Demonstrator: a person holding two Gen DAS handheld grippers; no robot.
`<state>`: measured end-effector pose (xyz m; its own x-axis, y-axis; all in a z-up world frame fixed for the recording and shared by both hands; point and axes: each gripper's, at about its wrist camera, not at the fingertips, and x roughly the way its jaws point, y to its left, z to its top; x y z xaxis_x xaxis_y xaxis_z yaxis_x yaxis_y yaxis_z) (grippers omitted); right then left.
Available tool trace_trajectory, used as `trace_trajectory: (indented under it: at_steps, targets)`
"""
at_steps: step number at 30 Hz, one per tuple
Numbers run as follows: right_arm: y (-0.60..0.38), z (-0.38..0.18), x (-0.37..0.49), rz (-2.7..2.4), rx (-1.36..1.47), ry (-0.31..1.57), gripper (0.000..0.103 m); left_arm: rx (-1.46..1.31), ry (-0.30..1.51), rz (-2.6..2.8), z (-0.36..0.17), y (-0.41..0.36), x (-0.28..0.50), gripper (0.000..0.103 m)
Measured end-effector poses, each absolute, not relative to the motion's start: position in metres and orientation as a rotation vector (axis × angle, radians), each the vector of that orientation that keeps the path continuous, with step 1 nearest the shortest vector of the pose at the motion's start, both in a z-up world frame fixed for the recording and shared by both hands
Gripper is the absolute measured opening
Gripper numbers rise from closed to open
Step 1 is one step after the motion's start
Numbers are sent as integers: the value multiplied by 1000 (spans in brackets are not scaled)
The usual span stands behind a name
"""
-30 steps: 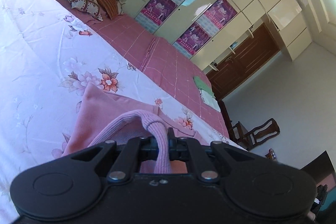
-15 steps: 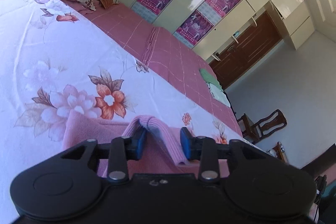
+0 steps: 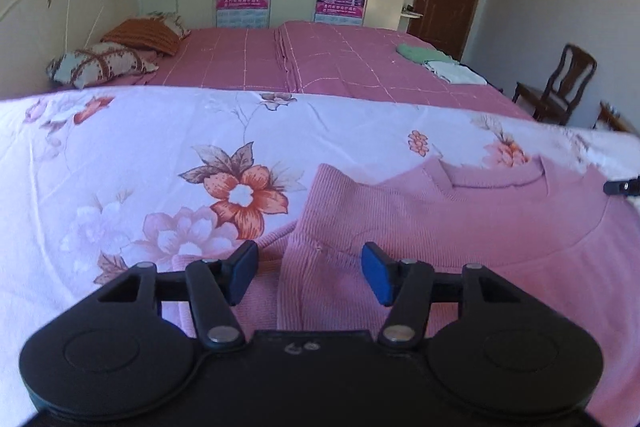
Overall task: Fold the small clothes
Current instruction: 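Lay the hem down near the collar and open both tools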
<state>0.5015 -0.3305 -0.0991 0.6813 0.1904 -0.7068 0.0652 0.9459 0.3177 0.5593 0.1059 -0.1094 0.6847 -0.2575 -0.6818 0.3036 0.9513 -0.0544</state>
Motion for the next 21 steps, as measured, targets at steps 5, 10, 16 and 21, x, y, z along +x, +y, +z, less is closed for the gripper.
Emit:
trace_trajectory:
  at_steps: [5,10,16,21]
  targets:
    - [-317,-106,502,57,195,839,14,63,705,-328,-110,97,550,9]
    - [-316,-88,487,21,135,673,9,-9,542,-273,-93,107,533,8]
    - [-321,-111,504,-52,159,743,9,-42,667,-179,-115,108,556,8]
    - [-318,-116,508,-72,177,761,15,5,660,-168,-111,105,554,39]
